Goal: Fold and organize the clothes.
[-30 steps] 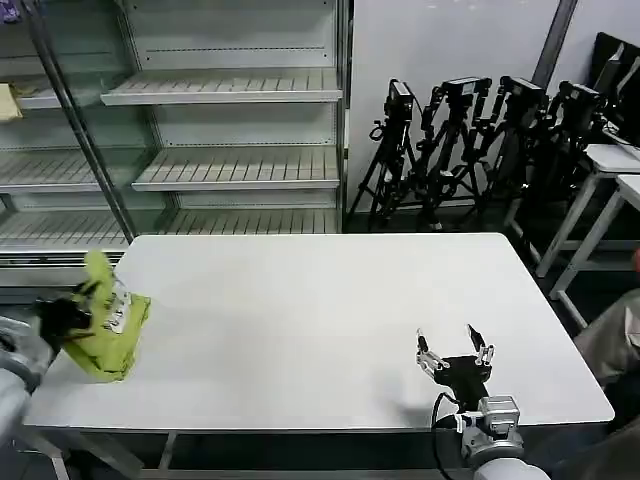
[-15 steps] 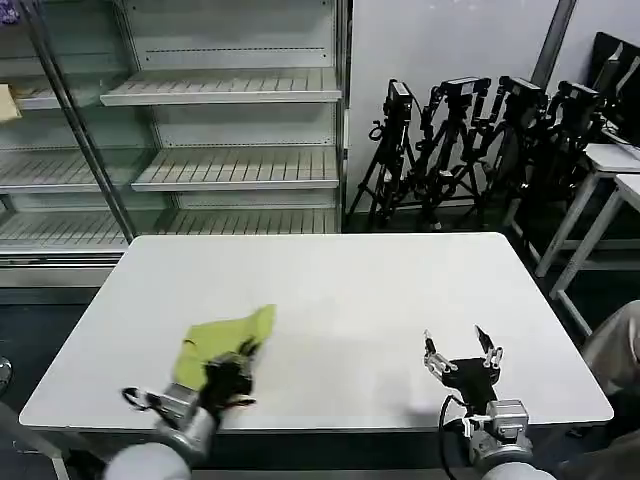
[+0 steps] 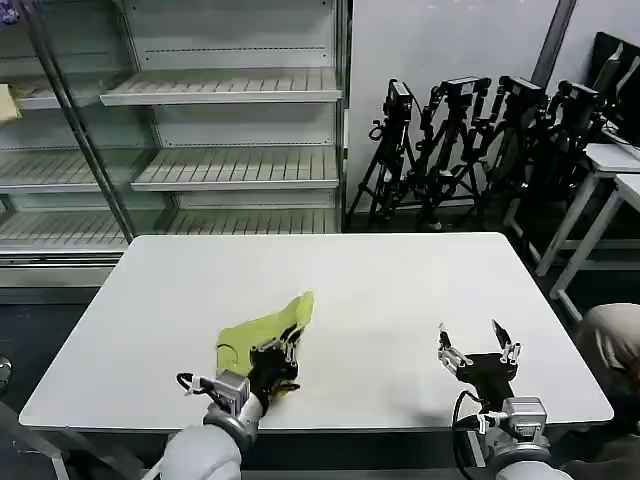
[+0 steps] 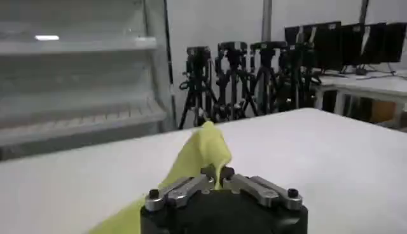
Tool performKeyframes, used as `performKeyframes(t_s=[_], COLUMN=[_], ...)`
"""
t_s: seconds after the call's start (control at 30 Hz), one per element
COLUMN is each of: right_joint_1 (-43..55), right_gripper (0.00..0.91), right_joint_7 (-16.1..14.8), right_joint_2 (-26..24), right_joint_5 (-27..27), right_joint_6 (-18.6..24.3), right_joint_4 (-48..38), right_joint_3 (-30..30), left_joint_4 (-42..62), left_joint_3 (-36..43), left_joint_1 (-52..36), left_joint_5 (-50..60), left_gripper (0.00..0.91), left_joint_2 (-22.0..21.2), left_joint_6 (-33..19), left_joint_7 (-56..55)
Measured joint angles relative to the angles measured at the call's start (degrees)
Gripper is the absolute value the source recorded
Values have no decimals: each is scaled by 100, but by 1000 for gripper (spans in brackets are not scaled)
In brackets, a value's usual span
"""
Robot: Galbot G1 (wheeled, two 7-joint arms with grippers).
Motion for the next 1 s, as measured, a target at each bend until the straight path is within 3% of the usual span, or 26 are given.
performKeyframes(t_s=[0.23, 0.63, 0.83, 1.0], right_joint_1=[79, 230, 243, 196], right_gripper=[907, 907, 907, 907], right_joint_7=[-3, -20, -33, -49], right_joint_2=[94, 122, 134, 126], right_joint_5=[-53, -35, -19, 4], right_joint_6=[1, 21, 51, 91], right_joint_4=[-43, -178, -207, -201], right_joint_3=[-63, -146, -165, -126], left_joint_4=[4, 186, 213, 164], left_joint_3=[-611, -2755, -3633, -3950], left_joint_1=[-219, 152, 574, 970], left_joint_5=[346, 1668, 2545, 3217], left_gripper=[0, 0, 0, 0], left_joint_2=[594, 2152, 2498, 2546], left_joint_6=[230, 381, 251, 86], left_joint_7=[579, 2216, 2941, 3324])
